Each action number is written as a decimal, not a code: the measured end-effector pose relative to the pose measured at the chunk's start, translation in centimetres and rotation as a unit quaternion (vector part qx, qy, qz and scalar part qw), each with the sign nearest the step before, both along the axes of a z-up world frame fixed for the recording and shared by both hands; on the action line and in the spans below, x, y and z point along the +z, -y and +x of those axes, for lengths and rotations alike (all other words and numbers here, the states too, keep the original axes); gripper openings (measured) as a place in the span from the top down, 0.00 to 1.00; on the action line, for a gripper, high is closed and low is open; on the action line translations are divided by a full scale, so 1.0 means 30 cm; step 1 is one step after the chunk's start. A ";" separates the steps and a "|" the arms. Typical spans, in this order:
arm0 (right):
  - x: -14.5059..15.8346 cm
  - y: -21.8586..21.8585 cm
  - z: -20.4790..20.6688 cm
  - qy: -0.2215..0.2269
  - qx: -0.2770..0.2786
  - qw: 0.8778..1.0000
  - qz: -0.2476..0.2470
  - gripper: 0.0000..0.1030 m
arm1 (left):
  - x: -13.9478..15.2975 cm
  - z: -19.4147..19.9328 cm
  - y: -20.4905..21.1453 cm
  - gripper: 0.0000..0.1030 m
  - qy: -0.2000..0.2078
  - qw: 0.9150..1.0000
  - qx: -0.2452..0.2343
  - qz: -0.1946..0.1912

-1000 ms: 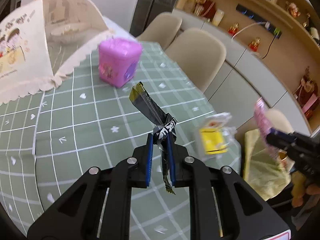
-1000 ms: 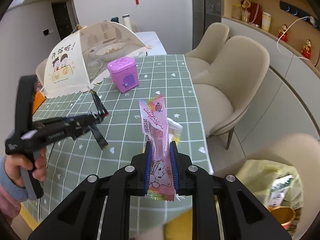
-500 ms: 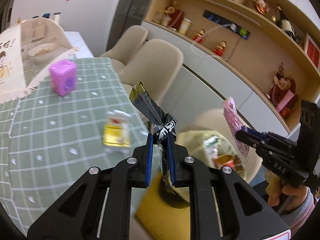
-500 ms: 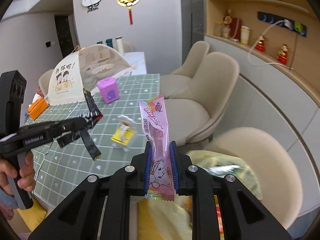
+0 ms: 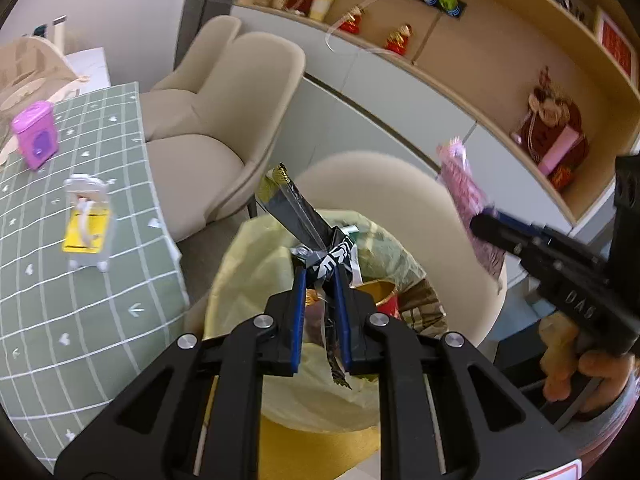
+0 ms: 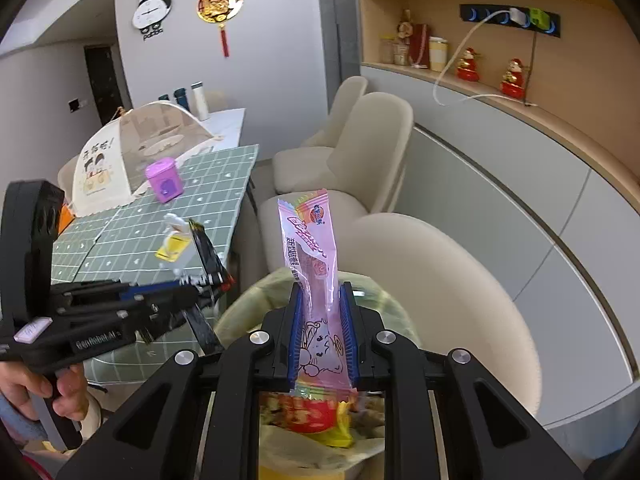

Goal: Collect trash

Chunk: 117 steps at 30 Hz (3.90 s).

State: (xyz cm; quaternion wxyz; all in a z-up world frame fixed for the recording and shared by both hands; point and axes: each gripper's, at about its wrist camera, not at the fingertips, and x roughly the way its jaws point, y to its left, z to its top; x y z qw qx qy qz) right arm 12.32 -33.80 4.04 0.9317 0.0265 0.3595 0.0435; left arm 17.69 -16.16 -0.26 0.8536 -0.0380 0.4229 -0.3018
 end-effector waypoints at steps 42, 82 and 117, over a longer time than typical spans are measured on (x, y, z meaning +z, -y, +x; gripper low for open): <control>-0.156 -0.102 -0.095 -0.014 0.077 0.996 0.041 0.55 | 0.072 -0.455 -0.324 0.40 0.078 0.962 0.249 0.083; -0.083 -0.469 -0.728 0.048 0.081 0.995 0.033 0.55 | 0.100 -0.957 -0.465 0.40 0.140 0.946 0.265 0.123; -0.055 -0.455 -0.743 0.060 0.064 0.996 0.033 0.55 | 0.115 -0.970 -0.458 0.40 0.150 0.950 0.249 0.114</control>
